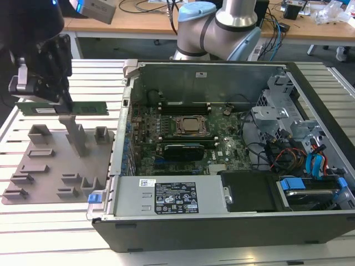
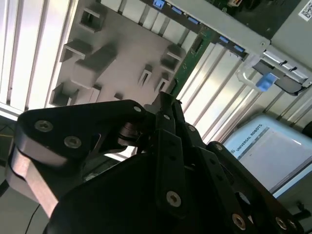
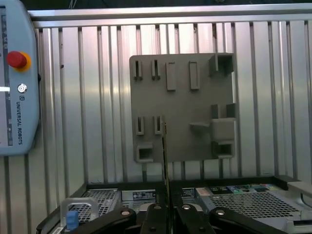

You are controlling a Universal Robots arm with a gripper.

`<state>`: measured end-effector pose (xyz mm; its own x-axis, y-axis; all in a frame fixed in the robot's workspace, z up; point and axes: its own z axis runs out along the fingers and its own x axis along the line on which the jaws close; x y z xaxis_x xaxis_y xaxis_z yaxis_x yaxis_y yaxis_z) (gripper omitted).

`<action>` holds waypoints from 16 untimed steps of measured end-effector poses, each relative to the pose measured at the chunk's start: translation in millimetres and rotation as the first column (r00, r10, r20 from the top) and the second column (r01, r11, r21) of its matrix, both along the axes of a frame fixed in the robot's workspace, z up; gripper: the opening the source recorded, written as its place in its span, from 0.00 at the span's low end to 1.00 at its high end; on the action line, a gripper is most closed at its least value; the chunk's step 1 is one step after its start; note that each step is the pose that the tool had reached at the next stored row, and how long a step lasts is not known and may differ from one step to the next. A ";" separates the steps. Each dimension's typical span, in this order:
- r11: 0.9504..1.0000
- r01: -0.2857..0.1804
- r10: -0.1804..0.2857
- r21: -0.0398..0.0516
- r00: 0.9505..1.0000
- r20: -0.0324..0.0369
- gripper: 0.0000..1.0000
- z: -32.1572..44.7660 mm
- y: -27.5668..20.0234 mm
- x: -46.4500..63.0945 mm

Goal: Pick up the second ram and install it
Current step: 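Pick up the second ram and move it above second insertion slot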

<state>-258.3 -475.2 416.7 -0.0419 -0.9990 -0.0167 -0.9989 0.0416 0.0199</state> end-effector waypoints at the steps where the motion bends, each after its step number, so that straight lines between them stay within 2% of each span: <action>1: 1.000 0.000 0.000 0.000 1.000 0.000 0.14 0.0 0.0 6.5; 8: 1.000 0.000 0.000 0.000 1.000 -0.002 0.14 0.0 0.5 48.9; 14: 1.000 0.000 0.000 -0.001 1.000 -0.003 0.14 0.0 0.9 70.0; 16: 1.000 0.000 0.000 -0.001 1.000 -0.003 0.14 0.0 1.2 80.6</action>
<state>-177.7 -474.0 416.7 -0.0420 -0.9990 -0.0156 -0.9989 0.0416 0.0232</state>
